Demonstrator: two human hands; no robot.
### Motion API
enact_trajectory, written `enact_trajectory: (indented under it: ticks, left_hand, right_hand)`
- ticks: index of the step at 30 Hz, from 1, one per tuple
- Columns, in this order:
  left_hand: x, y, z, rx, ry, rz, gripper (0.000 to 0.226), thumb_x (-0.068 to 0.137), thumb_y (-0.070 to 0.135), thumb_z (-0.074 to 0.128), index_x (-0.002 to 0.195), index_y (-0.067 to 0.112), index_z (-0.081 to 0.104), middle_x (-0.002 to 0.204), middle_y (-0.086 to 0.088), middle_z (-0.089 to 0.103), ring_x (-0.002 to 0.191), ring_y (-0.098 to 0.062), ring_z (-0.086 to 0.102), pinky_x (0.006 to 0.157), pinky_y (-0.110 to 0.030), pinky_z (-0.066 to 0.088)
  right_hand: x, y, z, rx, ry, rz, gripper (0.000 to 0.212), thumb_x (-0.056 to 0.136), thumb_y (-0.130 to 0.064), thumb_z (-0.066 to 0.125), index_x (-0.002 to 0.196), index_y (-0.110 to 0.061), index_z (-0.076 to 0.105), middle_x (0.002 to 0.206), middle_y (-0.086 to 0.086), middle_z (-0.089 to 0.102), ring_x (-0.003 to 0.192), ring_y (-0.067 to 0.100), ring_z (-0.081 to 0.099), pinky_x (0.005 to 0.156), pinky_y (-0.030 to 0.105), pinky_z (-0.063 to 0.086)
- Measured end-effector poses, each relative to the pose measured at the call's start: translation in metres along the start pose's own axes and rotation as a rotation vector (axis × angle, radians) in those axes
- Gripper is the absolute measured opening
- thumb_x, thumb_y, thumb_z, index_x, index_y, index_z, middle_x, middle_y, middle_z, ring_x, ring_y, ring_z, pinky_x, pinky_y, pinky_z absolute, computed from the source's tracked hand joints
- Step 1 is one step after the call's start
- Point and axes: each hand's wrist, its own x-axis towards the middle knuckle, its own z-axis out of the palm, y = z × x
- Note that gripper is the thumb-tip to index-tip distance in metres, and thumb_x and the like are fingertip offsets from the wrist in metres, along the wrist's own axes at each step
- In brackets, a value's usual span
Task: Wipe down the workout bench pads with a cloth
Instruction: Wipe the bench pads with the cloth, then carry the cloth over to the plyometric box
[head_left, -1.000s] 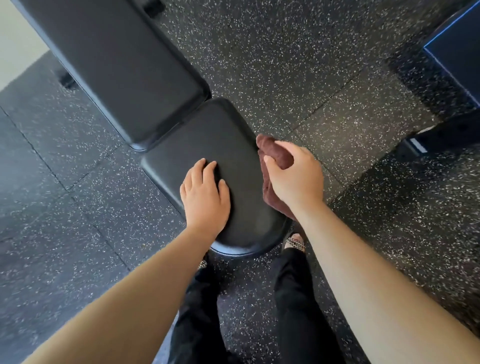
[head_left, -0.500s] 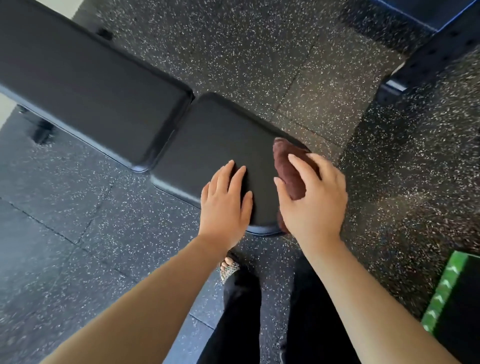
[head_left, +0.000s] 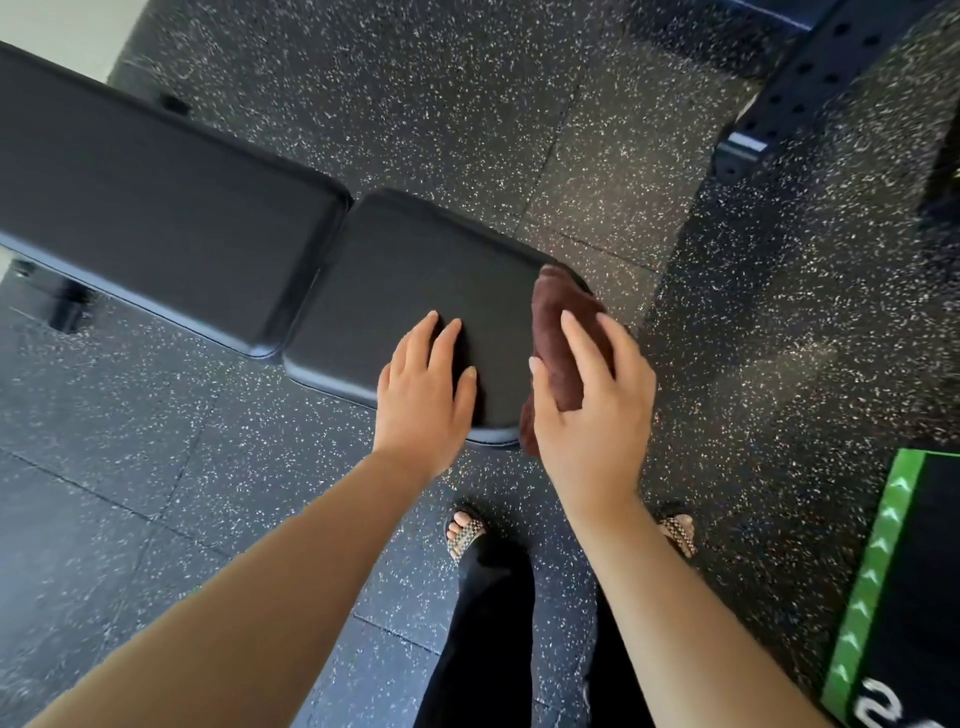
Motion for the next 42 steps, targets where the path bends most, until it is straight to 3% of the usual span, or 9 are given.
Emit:
enact_trajectory:
  ticks: [7,12,16,21,25,28,33,37,42]
  left_hand:
    - [0.001,0.011,-0.01,-0.005,-0.086,-0.029,0.054,0.095,0.032,0.041,0.144,0.011,0.03,0.153,-0.01,0.022,0.139,-0.029,0.018,0.114,-0.043,0.02]
    - [-0.005,0.02,-0.016,-0.019,-0.112,0.042,0.048,0.096,0.027,0.042,0.14,0.009,0.038,0.15,-0.011,0.028,0.135,-0.031,0.026,0.112,-0.039,0.02]
    - [-0.01,0.034,-0.021,0.04,-0.14,0.147,0.049,0.095,0.034,0.037,0.137,0.01,0.041,0.147,-0.009,0.034,0.132,-0.029,0.033,0.108,-0.04,0.027]
    - [-0.018,0.074,-0.022,0.071,-0.168,0.264,0.054,0.09,0.037,0.035,0.138,0.011,0.04,0.147,-0.007,0.035,0.133,-0.026,0.032,0.108,-0.038,0.026]
    - [-0.024,0.118,-0.009,0.11,-0.203,0.376,0.054,0.092,0.037,0.034,0.137,0.008,0.041,0.146,-0.008,0.036,0.133,-0.024,0.033,0.108,-0.032,0.022]
    - [-0.03,0.153,0.008,0.126,-0.244,0.435,0.053,0.092,0.036,0.034,0.136,0.008,0.042,0.144,-0.008,0.039,0.132,-0.023,0.033,0.108,-0.031,0.023]
    - [-0.045,0.227,0.044,0.132,-0.351,0.53,0.055,0.091,0.04,0.028,0.132,0.008,0.048,0.137,-0.008,0.047,0.126,-0.024,0.043,0.104,-0.032,0.029]
    - [-0.056,0.293,0.073,0.145,-0.403,0.618,0.049,0.094,0.037,0.031,0.13,0.01,0.049,0.135,-0.006,0.051,0.123,-0.022,0.046,0.104,-0.03,0.029]
    - [-0.071,0.379,0.117,0.161,-0.45,0.706,0.044,0.094,0.033,0.035,0.129,0.011,0.05,0.134,-0.003,0.051,0.123,-0.018,0.045,0.104,-0.026,0.027]
  right_hand:
    - [-0.018,0.014,-0.02,0.098,-0.067,-0.003,0.039,0.082,-0.026,0.07,0.12,-0.02,0.062,0.128,0.006,0.055,0.112,0.025,0.052,0.098,0.037,0.041]
    - [-0.014,0.023,-0.033,0.158,-0.165,0.026,0.041,0.082,-0.029,0.07,0.122,-0.025,0.059,0.127,0.001,0.053,0.115,0.021,0.051,0.098,0.036,0.042]
    - [-0.016,0.031,-0.045,0.28,-0.187,0.176,0.043,0.08,-0.029,0.071,0.121,-0.026,0.06,0.122,-0.004,0.055,0.111,0.013,0.052,0.099,0.022,0.038]
    - [-0.028,0.056,-0.072,0.341,-0.219,0.365,0.043,0.079,-0.03,0.071,0.12,-0.025,0.061,0.118,-0.006,0.056,0.108,0.009,0.054,0.098,0.025,0.041]
    - [-0.039,0.093,-0.106,0.334,-0.174,0.48,0.042,0.08,-0.029,0.07,0.121,-0.025,0.06,0.117,-0.01,0.055,0.103,0.002,0.052,0.091,0.003,0.03]
    - [-0.043,0.125,-0.132,0.323,-0.137,0.529,0.042,0.081,-0.031,0.07,0.121,-0.026,0.06,0.116,-0.011,0.056,0.101,0.0,0.051,0.085,-0.003,0.027]
    - [-0.045,0.178,-0.181,0.319,-0.092,0.563,0.042,0.081,-0.031,0.07,0.121,-0.024,0.06,0.118,-0.008,0.056,0.104,0.005,0.053,0.084,-0.002,0.028]
    - [-0.047,0.224,-0.225,0.3,-0.077,0.586,0.042,0.08,-0.033,0.07,0.121,-0.027,0.06,0.119,-0.007,0.054,0.108,0.009,0.053,0.094,0.013,0.034]
    - [-0.052,0.29,-0.284,0.288,-0.005,0.658,0.042,0.08,-0.035,0.07,0.12,-0.03,0.06,0.12,-0.009,0.054,0.109,0.008,0.052,0.096,0.019,0.037]
